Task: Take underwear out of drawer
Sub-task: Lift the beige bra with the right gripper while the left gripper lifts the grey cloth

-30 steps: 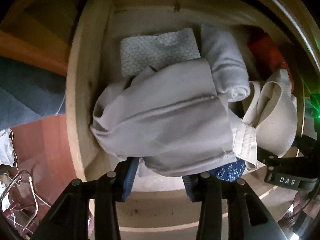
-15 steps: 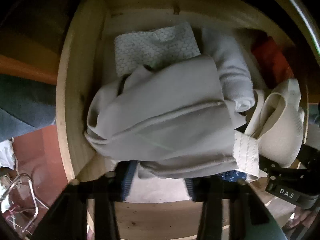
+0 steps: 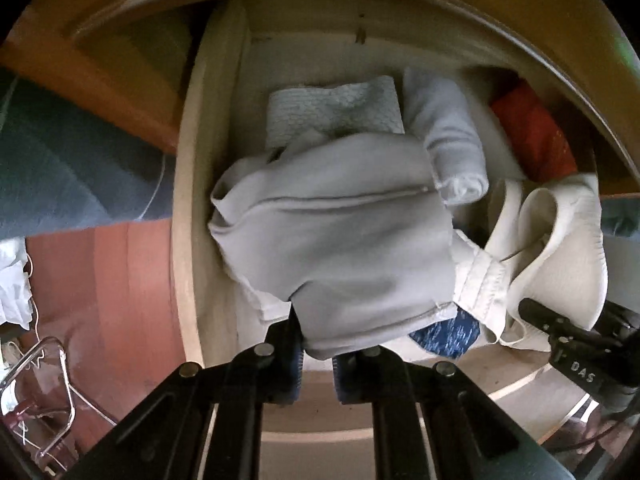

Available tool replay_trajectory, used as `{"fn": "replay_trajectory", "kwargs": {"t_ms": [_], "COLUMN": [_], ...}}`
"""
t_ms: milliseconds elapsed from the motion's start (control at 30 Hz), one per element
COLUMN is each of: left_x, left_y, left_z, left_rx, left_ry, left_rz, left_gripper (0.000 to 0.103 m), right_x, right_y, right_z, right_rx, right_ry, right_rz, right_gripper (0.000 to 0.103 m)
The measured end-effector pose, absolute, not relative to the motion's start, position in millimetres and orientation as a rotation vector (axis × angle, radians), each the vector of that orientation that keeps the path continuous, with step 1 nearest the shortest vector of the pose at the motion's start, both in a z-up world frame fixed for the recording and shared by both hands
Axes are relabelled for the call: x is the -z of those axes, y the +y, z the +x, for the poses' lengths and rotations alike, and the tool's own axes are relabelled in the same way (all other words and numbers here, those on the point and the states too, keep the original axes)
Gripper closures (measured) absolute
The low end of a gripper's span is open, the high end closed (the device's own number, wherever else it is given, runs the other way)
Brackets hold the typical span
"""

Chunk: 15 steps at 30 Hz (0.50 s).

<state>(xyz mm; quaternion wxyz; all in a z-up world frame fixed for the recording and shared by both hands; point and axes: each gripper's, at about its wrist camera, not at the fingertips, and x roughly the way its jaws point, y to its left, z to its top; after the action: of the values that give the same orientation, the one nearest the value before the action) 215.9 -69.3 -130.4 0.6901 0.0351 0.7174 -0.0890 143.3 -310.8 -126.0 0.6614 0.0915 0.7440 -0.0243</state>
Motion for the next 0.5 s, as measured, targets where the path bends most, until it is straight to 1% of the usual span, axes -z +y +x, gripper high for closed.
{"fn": "replay_trajectory", "kwargs": {"t_ms": [367, 500], "left_x": [105, 99], "left_y": [-60, -54], "left_z": [179, 162], "left_rx": [0.240, 0.255], "left_ry": [1.531, 1.503], "left_rz": [0.114, 0.105], "left_gripper": [0.092, 0.093], "right_x": [80, 71], "right_y": [-302, -304], "right_z": [118, 103], "right_rx": [0.067, 0.082], "right_ry": [1.593, 1.553], "right_rz": [0.133, 0.165], "right_gripper": [0.068, 0.068]}}
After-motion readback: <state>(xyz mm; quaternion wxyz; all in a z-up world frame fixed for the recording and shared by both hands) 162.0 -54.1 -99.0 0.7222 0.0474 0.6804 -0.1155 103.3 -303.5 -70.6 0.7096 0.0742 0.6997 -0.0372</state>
